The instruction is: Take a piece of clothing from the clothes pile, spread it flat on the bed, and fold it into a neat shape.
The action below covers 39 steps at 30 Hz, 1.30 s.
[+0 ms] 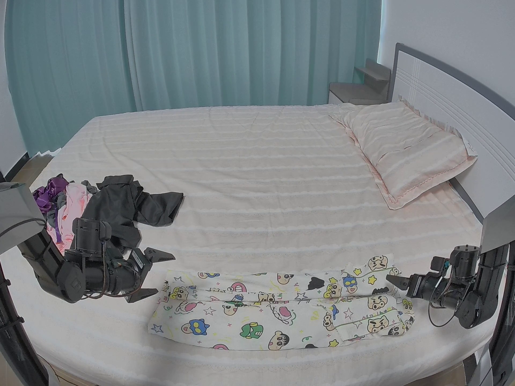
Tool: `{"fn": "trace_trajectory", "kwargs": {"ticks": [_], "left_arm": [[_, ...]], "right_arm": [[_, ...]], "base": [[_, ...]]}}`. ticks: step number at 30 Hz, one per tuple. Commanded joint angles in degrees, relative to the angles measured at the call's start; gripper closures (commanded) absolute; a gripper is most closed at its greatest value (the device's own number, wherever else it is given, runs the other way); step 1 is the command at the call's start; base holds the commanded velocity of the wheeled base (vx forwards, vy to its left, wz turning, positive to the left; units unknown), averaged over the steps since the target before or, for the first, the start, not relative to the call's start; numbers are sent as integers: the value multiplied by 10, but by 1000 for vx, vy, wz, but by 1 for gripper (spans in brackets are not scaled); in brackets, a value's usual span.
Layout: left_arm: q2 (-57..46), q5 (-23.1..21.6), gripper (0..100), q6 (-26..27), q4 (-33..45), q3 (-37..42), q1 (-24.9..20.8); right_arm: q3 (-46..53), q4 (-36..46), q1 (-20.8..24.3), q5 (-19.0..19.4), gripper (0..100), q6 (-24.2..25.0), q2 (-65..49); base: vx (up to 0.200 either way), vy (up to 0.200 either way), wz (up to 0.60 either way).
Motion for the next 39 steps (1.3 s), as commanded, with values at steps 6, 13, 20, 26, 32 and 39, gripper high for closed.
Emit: {"fn": "trace_trajectory", "kwargs": {"ticks": [6,13,20,26,32,39], "left_arm": [[2,-1,0,0,-2,0,0],[2,-1,0,0,-2,-1,0],[5,0,0,0,-2,-1,0],[5,-1,0,0,-2,-1,0],[5,0,0,0,-2,0,0],[5,0,0,1,-2,2,-1]], "right_arm": [[-25,-3,81,-28,0,45,-43],[-112,-1,144,-67,0,88,45],[-155,2,135,-76,0,96,96],[-160,2,99,-76,0,96,112],[-159,-7,86,-75,0,111,126],[-138,-7,95,-101,0,163,25]], "base": [[0,0,0],[0,0,0],[0,0,0],[0,0,0],[0,0,0],[0,0,0]]}}
